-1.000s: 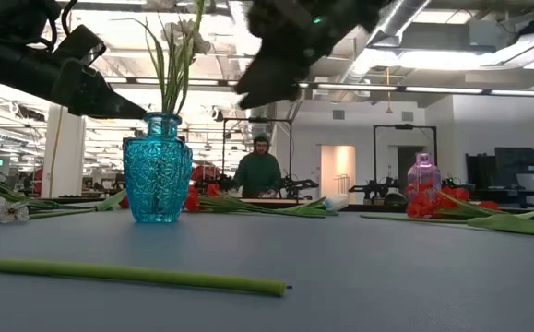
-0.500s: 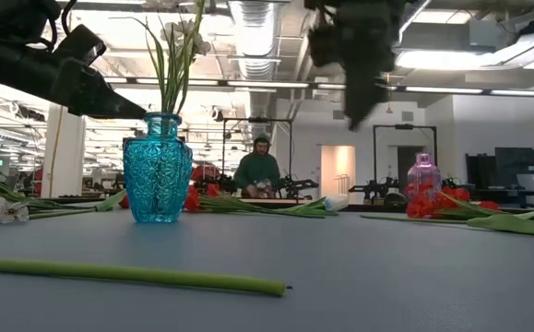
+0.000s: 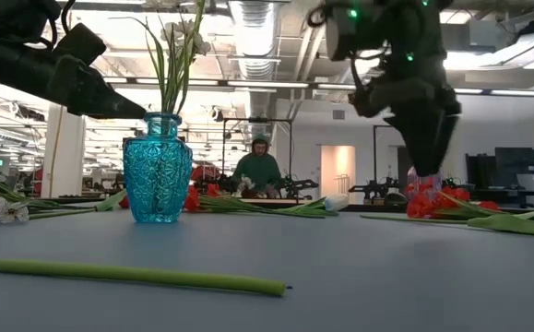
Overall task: Sort flowers into vase by color
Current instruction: Put the right white flower into the blue vase
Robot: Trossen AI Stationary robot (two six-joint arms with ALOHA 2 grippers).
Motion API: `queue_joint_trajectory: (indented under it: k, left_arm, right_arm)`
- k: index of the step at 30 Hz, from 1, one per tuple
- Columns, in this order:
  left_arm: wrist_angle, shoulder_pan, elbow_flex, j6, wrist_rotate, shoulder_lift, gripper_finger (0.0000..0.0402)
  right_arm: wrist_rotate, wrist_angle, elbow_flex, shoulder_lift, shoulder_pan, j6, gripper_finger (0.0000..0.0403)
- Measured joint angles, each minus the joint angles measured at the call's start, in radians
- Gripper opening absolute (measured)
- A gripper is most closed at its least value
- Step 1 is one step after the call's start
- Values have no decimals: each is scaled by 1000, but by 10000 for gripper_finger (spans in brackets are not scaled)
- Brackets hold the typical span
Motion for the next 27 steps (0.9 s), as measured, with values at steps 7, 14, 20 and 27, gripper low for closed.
queue_joint_trajectory:
  k: [7, 14, 20, 27]
  left_arm:
    - [1, 0, 0, -10, 2, 0, 196]
    - [1, 0, 0, -12, 3, 0, 196]
    - [0, 0, 0, -11, 1, 0, 196]
    - [1, 0, 0, -8, -2, 0, 196]
  right_arm:
    - [-43, 103, -140, -4, -58, 82, 249]
    - [-53, 210, -247, -2, -87, 82, 249]
    - [-121, 265, -272, -3, -87, 57, 222]
    - [-135, 309, -272, -3, -85, 66, 85]
